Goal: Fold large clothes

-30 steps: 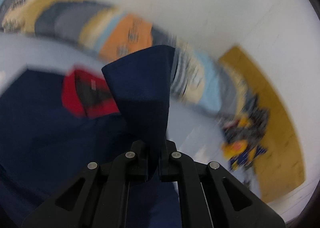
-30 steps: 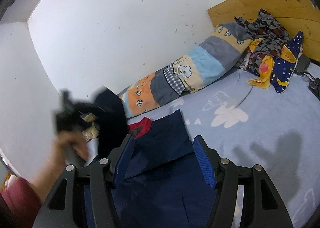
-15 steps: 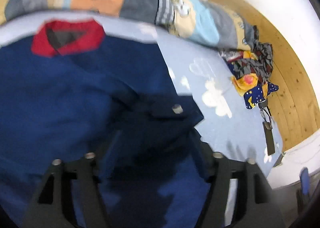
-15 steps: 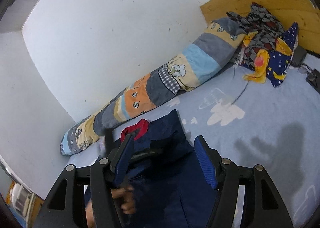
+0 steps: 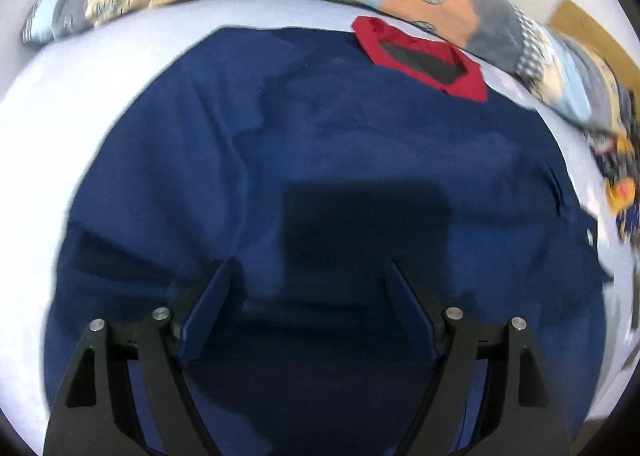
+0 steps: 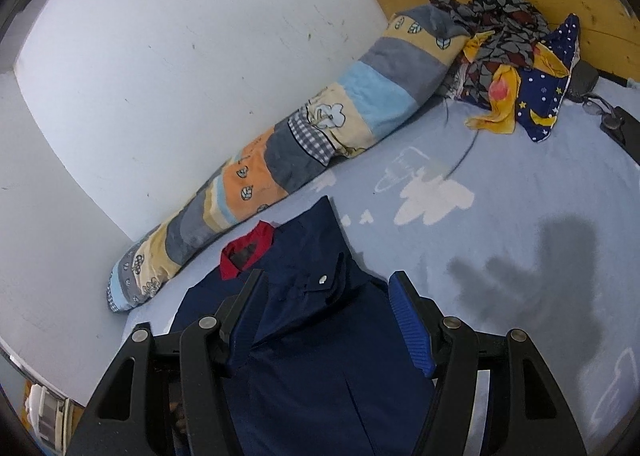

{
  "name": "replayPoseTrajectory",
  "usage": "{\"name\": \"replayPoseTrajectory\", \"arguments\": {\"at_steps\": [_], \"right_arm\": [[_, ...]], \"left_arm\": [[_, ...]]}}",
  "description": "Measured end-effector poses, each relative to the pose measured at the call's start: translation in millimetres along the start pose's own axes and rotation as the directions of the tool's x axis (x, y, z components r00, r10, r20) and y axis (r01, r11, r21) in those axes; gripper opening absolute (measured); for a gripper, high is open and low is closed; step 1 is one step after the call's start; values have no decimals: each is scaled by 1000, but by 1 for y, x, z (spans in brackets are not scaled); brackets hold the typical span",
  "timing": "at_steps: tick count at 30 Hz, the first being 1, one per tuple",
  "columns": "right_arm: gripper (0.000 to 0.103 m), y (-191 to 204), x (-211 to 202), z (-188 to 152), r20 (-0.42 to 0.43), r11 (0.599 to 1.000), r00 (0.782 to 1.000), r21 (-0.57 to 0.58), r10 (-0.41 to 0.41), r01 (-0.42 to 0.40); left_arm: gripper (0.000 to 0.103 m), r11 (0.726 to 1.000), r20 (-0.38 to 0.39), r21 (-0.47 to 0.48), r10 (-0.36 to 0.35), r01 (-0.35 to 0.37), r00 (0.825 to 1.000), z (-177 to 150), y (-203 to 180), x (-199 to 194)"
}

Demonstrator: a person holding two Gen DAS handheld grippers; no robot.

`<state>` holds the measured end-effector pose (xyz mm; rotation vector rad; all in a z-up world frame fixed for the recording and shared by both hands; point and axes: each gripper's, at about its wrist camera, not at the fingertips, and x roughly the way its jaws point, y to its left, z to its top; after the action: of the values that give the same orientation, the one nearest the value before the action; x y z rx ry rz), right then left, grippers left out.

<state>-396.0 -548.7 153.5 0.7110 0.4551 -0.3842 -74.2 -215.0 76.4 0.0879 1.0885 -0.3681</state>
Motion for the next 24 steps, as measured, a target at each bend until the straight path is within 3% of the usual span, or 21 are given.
{"name": "replayPoseTrajectory", "arguments": {"at_steps": [5, 7, 9, 11, 13, 15, 19, 24], "right_arm": [[65, 4, 13, -5, -52, 999, 998, -43, -29, 27], [65, 10, 25, -12, -109, 995, 993, -90, -47, 37], [65, 15, 38, -23, -167, 990, 983, -133, -71, 49], [65, 19, 57, -39, -254, 979, 960, -195, -114, 65], [65, 23, 76, -58, -318, 961, 928, -254, -192, 112], [65, 32, 88, -76, -346, 946, 910, -298, -230, 125], [64, 66, 100, -103, -307, 892, 907, -432, -288, 137], [64, 97, 122, -119, -283, 859, 906, -491, -315, 145]], "left_arm": [[81, 997, 1, 54, -55, 55, 998, -48, -7, -30], [81, 994, -57, 107, -18, 24, 998, -69, -14, -27], [81, 989, -58, 148, 19, -10, 998, -88, -18, -32], [81, 981, -60, 189, 45, -33, 997, -104, -23, -43], [81, 984, -50, 180, 8, 1, 999, -112, -25, -62], [81, 984, -14, 175, -28, 30, 1000, -117, -26, -84], [81, 983, 85, 180, -63, 47, 994, -121, -35, -106], [81, 986, 99, 168, -41, 24, 994, -119, -40, -91]]}}
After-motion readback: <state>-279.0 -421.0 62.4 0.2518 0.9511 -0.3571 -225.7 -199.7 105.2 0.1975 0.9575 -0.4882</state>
